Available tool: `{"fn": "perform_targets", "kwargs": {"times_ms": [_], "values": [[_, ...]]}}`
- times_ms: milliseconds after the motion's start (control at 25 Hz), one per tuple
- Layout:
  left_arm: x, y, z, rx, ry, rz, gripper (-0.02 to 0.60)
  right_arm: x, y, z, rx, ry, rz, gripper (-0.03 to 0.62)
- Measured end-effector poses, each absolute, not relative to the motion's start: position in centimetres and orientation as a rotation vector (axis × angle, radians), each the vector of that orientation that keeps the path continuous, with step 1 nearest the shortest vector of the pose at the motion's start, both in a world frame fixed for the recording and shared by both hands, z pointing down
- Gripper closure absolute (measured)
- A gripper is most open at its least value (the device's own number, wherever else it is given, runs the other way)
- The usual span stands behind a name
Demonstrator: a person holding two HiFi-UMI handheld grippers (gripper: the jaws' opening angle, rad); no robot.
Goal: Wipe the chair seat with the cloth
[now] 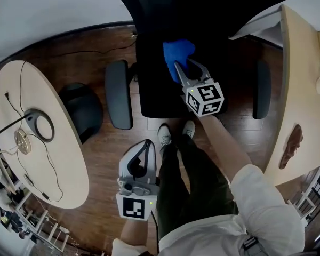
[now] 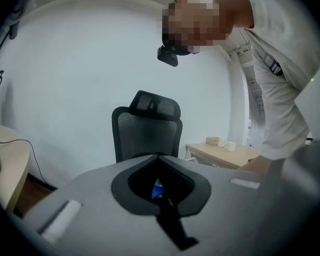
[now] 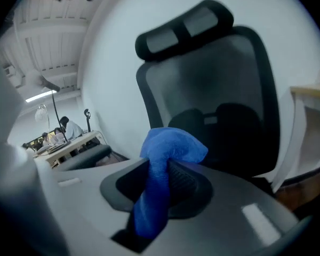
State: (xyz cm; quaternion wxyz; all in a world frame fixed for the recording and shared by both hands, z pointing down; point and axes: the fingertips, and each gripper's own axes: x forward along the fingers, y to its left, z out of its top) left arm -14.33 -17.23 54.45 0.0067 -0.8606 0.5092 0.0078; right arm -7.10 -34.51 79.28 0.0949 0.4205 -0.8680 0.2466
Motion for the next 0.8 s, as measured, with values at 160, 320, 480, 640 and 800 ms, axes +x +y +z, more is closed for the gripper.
{"fn": "perform_targets", "kwargs": {"times_ms": [160, 320, 480, 640, 800], "values": [[-14.9, -15.9, 57.4, -2.699, 1.639, 0.011, 0.581, -15.2, -38.5, 93.6, 1.123, -2.398, 0.894, 0.497], [-15.6, -14.7, 60.2, -2.694, 1.696, 0.015, 0.581, -18.0, -39.5, 101.6, 1.053, -2.294, 0.902, 0.497], [-16.9, -14.3, 62.4, -2.688, 1.728, 0.016, 0.581, -18.5, -40.7, 102.8, 1.052, -2.268, 0.904, 0.498], [-16.7, -14.4, 61.8, -2.7, 1.711, 0.023, 0.581, -17.4, -41.0, 102.6, 1.05, -2.255, 0.912, 0.499], [-15.4, -15.2, 60.5, -2.695, 1.676, 0.039, 0.581, -13.4, -41.8, 103.3, 1.081, -2.206, 0.917, 0.499]]}}
